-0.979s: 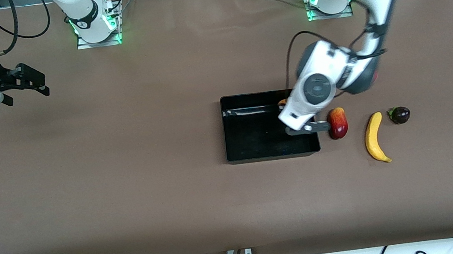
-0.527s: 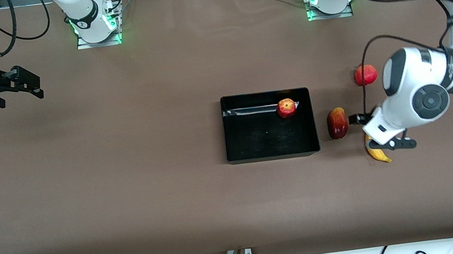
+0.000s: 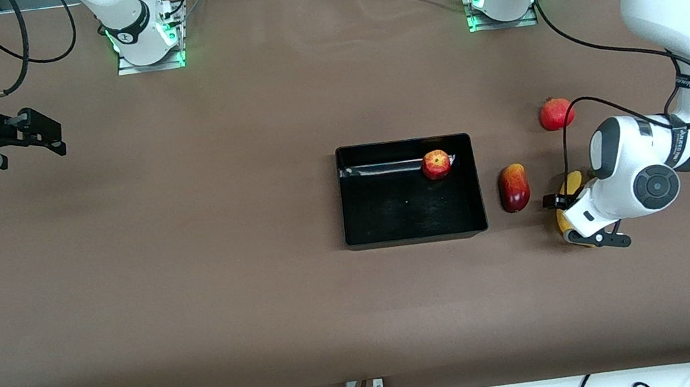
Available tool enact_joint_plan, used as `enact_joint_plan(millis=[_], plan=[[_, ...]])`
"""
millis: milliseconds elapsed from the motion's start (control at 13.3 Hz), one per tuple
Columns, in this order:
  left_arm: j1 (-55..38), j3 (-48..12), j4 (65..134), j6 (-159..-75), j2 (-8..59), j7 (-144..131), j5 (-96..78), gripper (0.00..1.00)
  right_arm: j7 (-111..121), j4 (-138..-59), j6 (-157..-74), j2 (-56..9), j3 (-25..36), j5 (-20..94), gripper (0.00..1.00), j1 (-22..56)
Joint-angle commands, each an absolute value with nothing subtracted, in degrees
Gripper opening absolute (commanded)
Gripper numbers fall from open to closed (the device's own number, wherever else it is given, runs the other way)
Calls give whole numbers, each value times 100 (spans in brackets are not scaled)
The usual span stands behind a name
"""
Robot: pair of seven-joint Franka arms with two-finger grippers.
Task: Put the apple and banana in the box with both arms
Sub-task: 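Move the left gripper to the yellow banana and grasp it, then carry the banana over the box with the left gripper and lower it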
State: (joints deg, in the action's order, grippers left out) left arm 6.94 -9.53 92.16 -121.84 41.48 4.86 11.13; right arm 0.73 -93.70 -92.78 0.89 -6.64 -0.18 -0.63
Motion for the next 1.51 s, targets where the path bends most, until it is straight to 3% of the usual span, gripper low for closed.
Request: enact_joint_plan(millis=[0, 75, 151, 527, 829, 1055, 1281, 1432], plan=[[747, -1011, 9290, -12296, 4175, 519, 1257, 46, 35, -9229, -9220, 44, -756, -114, 100, -158], [738, -1002, 9299, -12287, 4175, 571, 1266, 14, 35, -9229, -9289, 18, -738, -114, 100, -176], [756, -1002, 9299, -12287, 4166, 658, 1266, 0, 35, -9229, -9377, 9, -730, -106, 100, -184], [765, -1011, 9273, -12191, 4053, 703, 1266, 0, 105, -9229, -9510, -62, -738, -62, 100, -158], [502, -1300, 8747, -11016, 3324, 624, 1205, 0, 26, -9220, -9536, -62, -773, -9, 100, -141], [-120, -1756, 8026, -10162, 3278, 83, 1143, 0, 35, -9220, -9536, -53, -773, 9, 100, -141], [-1025, -1793, 7980, -10230, 3514, -1507, 837, 0, 35, -9220, -9536, -53, -773, 18, 100, -149], [-1475, -1793, 7980, -10850, 3813, -2229, 668, 0, 35, -9220, -9536, -53, -773, 18, 100, -149]])
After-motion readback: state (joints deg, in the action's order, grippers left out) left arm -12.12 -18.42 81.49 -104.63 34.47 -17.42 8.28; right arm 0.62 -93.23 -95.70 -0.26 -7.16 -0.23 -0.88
